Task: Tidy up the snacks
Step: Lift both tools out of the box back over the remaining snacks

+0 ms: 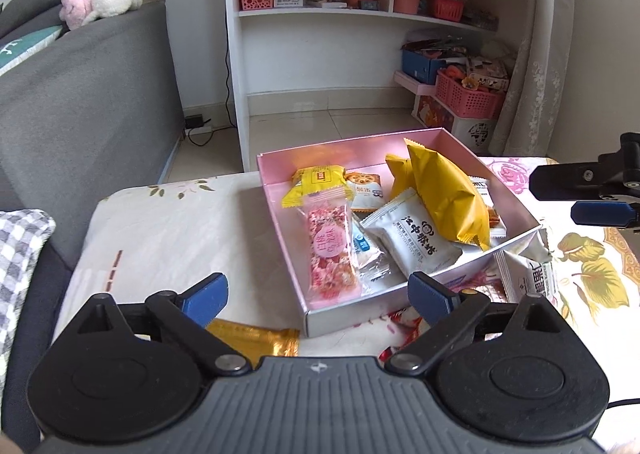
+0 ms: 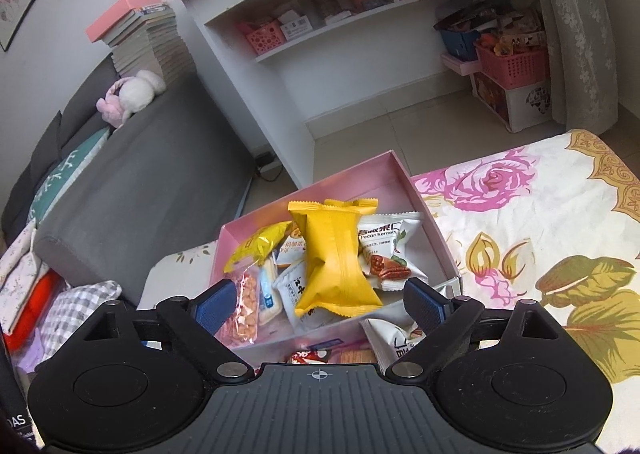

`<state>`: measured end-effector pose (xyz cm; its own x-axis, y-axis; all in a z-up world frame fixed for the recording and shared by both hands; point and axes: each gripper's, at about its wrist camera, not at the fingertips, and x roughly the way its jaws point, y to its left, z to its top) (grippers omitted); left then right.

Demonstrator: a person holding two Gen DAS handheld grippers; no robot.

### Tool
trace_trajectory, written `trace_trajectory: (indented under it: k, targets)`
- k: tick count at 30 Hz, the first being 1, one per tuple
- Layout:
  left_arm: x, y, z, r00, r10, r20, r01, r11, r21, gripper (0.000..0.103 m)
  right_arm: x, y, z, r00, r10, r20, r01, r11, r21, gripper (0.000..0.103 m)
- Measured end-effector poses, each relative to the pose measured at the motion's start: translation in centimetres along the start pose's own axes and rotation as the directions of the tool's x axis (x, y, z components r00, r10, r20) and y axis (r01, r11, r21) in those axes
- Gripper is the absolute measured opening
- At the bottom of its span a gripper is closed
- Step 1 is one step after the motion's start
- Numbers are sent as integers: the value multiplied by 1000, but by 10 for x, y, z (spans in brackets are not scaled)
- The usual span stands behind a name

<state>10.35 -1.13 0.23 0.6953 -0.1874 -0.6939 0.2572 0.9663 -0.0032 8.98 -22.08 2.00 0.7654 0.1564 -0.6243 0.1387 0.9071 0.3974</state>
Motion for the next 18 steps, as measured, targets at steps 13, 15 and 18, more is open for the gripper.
trace_trajectory:
  k: [13,15,18]
  targets:
    - [-12,27,-38,994,106,25,-105,993,-58,102,-18,0,-39,1000,24,-4,-25,997,-73,97]
    - [-10,33,-45,992,123,26,-122,992,-36,103,-16,1,-47,1000,0,-3,-1,995,-99,97]
    - [-5,42,-55,992,122,36,-123,992,29,103,-12,0,-58,1000,-31,2,31,990,-138,97]
